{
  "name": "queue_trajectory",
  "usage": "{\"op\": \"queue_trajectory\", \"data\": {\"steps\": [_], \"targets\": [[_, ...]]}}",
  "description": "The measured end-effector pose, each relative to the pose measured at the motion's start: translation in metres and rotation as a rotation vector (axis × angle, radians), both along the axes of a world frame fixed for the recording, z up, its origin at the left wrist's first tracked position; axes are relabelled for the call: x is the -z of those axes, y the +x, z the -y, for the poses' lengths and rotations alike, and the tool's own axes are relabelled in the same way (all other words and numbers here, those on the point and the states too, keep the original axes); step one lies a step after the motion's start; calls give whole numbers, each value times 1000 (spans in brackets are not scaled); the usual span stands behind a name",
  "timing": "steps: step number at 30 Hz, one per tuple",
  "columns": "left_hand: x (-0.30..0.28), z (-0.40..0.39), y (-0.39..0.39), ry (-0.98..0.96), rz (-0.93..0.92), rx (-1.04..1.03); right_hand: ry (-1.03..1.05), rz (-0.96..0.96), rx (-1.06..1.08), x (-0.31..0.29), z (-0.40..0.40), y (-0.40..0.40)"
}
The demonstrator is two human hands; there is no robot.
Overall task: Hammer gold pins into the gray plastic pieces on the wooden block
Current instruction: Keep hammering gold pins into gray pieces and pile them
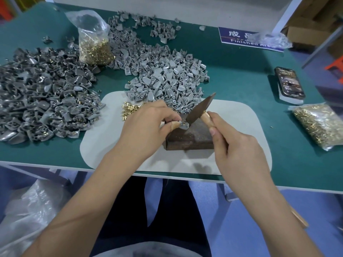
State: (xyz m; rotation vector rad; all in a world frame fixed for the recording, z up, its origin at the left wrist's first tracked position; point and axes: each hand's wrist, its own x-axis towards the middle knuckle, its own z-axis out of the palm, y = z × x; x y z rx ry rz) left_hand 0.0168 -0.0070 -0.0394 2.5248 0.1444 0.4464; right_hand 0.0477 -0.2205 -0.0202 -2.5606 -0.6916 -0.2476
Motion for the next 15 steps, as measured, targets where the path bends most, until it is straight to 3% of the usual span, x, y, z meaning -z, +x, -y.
{"op": "queue_trajectory", "data": {"steps": [15], "targets": [[-1,8,-14,77,13,-63,132,-33,16,-3,9,1]]}}
